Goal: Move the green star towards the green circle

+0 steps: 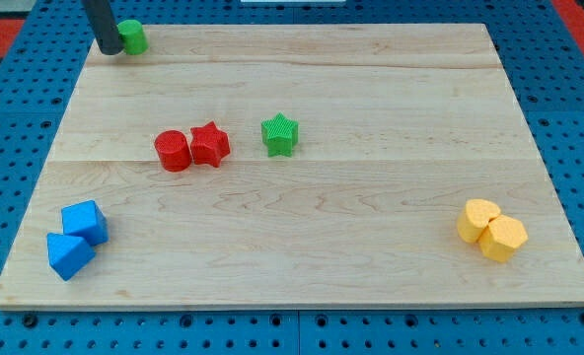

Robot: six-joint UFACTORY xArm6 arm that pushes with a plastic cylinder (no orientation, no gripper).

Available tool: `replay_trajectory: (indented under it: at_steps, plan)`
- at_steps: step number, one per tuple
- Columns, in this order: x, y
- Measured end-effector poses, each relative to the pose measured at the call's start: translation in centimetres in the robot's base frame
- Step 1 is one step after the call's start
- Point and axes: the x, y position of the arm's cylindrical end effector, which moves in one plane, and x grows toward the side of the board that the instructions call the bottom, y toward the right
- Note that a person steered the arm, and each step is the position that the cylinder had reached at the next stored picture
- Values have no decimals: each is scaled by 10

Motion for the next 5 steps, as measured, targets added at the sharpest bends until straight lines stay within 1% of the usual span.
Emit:
replay_trajectory:
  at_steps: [1,3,4,5]
  plan:
    - [33,39]
    - [56,229]
    - [109,314]
    - [176,328]
